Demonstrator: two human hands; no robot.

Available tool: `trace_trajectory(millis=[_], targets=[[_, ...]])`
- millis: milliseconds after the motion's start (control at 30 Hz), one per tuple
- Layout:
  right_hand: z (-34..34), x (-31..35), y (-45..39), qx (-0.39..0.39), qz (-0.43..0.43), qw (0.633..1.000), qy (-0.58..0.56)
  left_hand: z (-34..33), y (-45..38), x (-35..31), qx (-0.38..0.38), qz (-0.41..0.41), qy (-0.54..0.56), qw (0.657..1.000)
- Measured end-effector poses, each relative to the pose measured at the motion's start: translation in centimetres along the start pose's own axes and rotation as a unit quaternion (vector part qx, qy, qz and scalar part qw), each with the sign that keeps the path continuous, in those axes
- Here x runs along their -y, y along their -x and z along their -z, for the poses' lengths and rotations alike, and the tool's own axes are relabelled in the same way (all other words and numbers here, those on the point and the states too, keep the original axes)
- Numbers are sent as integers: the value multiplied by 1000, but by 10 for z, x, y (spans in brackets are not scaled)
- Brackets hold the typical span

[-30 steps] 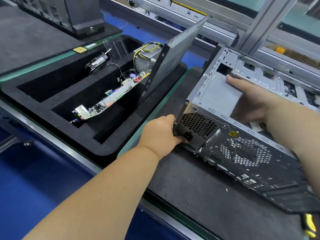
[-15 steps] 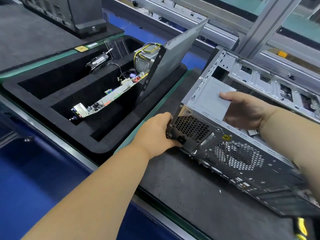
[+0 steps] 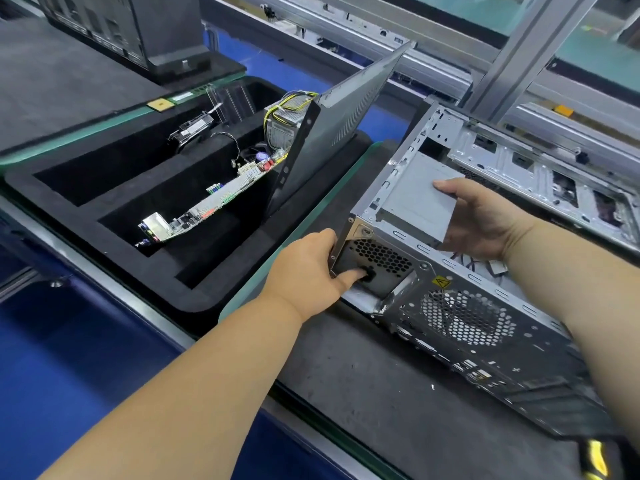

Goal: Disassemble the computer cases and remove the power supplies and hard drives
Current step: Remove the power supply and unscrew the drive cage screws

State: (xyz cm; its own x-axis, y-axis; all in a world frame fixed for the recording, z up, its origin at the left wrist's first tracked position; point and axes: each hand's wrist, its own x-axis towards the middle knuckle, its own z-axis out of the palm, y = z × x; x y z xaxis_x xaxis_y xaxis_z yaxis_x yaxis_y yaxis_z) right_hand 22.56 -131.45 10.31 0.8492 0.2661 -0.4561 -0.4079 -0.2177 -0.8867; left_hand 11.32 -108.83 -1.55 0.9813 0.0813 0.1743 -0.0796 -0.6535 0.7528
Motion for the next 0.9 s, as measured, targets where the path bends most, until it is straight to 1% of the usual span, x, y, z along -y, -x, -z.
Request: trace_trajectory(millis=[67, 200, 267, 333, 367, 400, 433, 467, 500, 567, 600, 633, 733, 767, 833, 900], targets=[[4, 3, -1, -1, 1, 1000, 23, 2, 1, -1, 13, -1, 1, 1000], [7, 6, -1, -20, -7, 997, 80, 9, 6, -7, 38, 24, 18, 999], [6, 8, 5, -32, -18, 993, 111, 15, 9, -8, 71, 39, 50, 996], [3, 16, 13, -59, -19, 982, 180, 26, 12, -12, 124, 50, 80, 988], [1, 21, 17, -86, -7, 966, 242, 32, 14, -15, 149, 57, 93, 983], [-1, 26, 21, -122, 16, 937, 328, 40, 17, -21, 168, 66, 108, 978], [-4, 32, 25, -161, 51, 887, 431, 47, 20, -27, 176, 75, 118, 974], [-8, 37, 30, -190, 94, 828, 519, 54, 22, -35, 166, 84, 122, 975], [-11, 41, 36, -199, 134, 787, 569, 60, 24, -43, 140, 92, 130, 977], [-15, 46, 46, -186, 203, 738, 616, 69, 22, -60, 72, 116, 165, 977], [-15, 48, 50, -167, 225, 721, 634, 73, 20, -71, 43, 122, 184, 974], [-15, 49, 53, -136, 240, 713, 644, 78, 17, -83, 18, 121, 198, 972], [-17, 45, 62, -12, 272, 712, 647, 85, 12, -112, -25, 96, 217, 971], [-17, 42, 65, 18, 276, 709, 649, 86, 11, -119, -36, 87, 216, 972], [-16, 35, 69, 47, 274, 717, 639, 87, 8, -129, -50, 74, 198, 976], [-13, 31, 69, 49, 275, 727, 627, 87, 1, -134, -49, 67, 162, 983]])
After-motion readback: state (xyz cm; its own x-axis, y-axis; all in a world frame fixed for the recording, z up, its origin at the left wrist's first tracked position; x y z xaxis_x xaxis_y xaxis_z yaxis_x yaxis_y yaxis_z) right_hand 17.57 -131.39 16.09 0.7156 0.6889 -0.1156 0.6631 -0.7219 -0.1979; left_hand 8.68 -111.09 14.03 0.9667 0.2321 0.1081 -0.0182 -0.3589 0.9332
